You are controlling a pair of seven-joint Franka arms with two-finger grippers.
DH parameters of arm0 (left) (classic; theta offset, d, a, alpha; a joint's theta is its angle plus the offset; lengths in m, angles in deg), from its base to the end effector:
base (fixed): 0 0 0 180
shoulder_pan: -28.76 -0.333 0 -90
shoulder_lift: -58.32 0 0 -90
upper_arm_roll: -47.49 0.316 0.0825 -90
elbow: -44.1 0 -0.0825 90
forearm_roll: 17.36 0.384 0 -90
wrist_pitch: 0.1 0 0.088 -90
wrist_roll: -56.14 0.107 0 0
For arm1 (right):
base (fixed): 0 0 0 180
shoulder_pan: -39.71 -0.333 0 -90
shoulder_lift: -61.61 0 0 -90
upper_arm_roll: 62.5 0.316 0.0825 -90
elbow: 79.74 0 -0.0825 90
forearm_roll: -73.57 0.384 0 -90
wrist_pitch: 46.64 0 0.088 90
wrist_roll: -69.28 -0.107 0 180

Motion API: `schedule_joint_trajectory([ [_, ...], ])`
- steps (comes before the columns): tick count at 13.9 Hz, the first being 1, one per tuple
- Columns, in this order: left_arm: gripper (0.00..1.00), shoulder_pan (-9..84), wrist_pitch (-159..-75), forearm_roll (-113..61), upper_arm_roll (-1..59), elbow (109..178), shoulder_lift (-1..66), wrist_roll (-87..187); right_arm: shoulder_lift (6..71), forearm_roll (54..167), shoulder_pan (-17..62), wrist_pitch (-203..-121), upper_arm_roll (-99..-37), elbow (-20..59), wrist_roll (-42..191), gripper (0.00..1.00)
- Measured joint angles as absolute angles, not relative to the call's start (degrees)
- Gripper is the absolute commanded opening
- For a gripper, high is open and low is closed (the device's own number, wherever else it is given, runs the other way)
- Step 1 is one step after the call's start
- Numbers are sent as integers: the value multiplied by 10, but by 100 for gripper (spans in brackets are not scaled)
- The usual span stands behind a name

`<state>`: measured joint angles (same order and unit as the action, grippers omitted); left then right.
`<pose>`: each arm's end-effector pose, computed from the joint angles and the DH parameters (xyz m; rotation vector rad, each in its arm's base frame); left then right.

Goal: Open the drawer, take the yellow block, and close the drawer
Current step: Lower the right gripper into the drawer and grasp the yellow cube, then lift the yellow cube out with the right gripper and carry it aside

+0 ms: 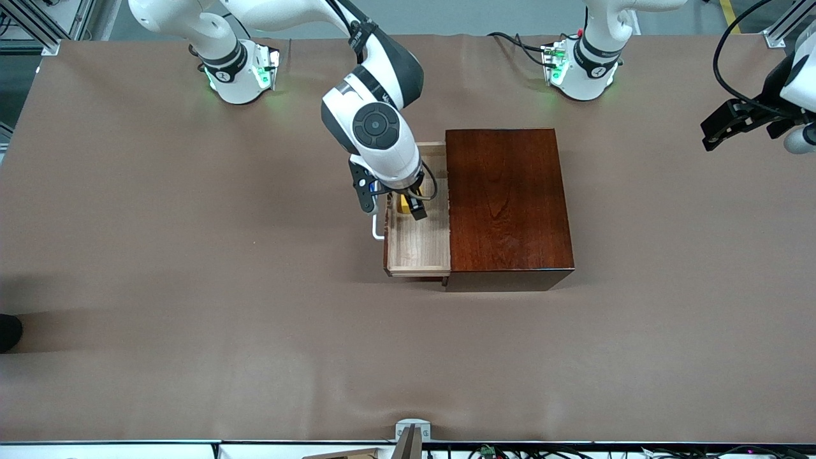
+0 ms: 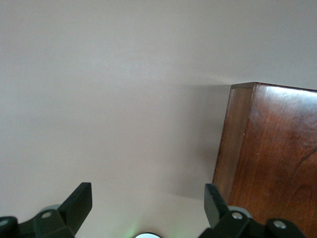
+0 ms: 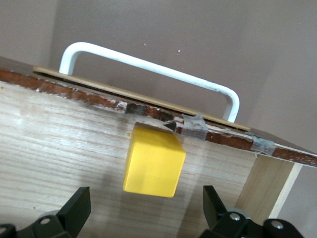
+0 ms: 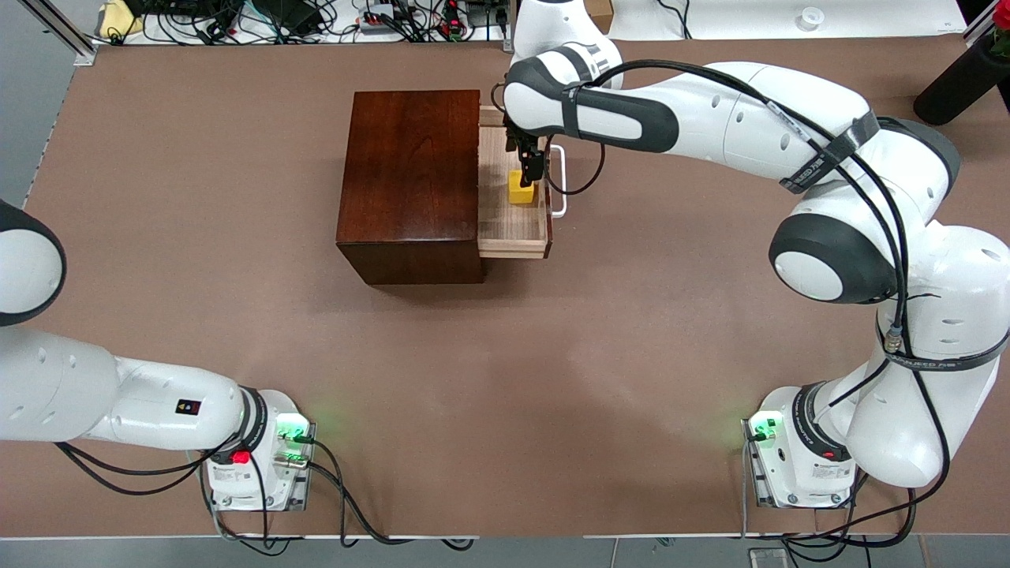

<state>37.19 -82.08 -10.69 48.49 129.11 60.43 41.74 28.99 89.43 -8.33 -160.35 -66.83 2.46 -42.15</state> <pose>0.5252 -0.0544 0.6735 -3.0188 -0.2071 -0.0090 0.4945 0.5097 0.3620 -2.4788 1.8539 0.3266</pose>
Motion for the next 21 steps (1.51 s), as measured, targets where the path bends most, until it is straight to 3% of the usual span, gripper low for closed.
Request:
schedule_joint_trajectory([
  [6,100,372,-821,-107,487,1290,604,466,278,891,-98,-1602,-669,35,-421,100],
  [7,100,372,-821,-107,488,1290,604,468,276,886,-101,-1602,-669,36,-424,96],
  [9,100,371,-821,-107,488,1290,604,472,273,858,-108,-1604,-669,36,-443,20],
  [10,100,368,-821,-107,488,1290,604,476,272,850,-110,-1605,-669,36,-448,0],
  [18,100,358,-820,-110,487,1291,604,493,273,870,-104,-1609,-678,-2,-469,0],
  [21,100,338,-820,-119,473,1296,604,513,276,917,-72,-1563,-682,-38,-474,0],
])
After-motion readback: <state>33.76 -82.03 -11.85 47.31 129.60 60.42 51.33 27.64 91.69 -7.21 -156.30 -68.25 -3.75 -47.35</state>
